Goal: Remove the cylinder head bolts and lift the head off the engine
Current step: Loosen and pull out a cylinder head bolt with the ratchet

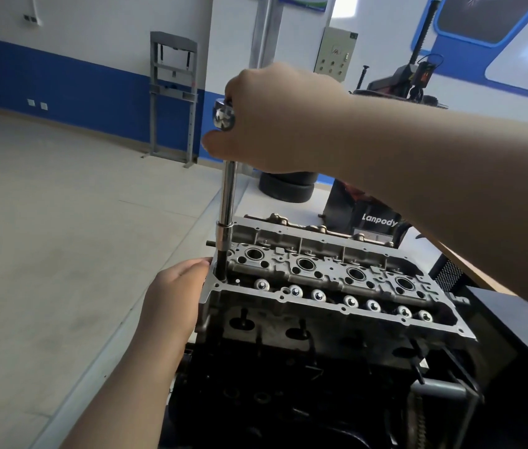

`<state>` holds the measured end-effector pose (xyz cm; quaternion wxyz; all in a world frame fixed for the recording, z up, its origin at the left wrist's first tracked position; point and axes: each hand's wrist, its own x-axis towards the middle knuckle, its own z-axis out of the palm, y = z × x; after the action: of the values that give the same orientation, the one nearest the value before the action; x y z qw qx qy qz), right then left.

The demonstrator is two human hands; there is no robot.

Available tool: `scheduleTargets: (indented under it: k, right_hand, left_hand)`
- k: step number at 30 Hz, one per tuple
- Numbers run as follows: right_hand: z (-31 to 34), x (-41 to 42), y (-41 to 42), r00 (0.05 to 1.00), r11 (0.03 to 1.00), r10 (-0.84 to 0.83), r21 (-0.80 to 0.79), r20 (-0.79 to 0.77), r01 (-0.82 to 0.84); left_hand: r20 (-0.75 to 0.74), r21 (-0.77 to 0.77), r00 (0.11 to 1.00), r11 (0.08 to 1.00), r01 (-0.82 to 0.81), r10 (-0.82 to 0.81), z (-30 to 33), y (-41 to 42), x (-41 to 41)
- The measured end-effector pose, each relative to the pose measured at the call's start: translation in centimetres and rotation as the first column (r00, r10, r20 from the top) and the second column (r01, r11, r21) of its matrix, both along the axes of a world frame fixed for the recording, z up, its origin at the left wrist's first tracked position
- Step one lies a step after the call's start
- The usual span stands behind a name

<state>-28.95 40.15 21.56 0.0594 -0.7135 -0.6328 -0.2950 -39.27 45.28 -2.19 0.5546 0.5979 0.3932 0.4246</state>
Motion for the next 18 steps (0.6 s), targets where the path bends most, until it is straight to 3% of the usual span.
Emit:
scheduleTargets:
  k: [4,6,8,14,18]
  right_hand:
    - [0.2,0.0,0.0,0.995,0.998,-0.035,-0.05,0.09,0.039]
    - [0.0,0.5,0.1,0.997,0.998,-0.067,-0.007,0.031,0.067]
    - [-0.4,1.3,0.1,0.994,0.994,-0.105,0.011,-0.027,0.105]
    - [-1.0,2.3,-0.1,0.983,0.995,-0.067,0.06,-0.171,0.079]
    - [-1.3,2.6,0.4,0.987,0.984,-0.063,0.154,-0.148,0.086]
  left_hand:
    - [0.164,0.153,0.983,0.983,-0.103,0.077,1.7,-0.3,-0.3]
    - [0.351,0.201,0.935,0.979,-0.026,-0.047,3.9,-0.2,-0.3]
    - [0.429,0.236,0.883,0.967,0.095,-0.192,5.8,-0.3,0.3]
    - [0.17,0.267,0.937,0.93,0.253,-0.304,7.0,-0.2,3.0]
    - [0.158,0.259,0.915,0.91,0.325,-0.372,7.0,0.6,3.4]
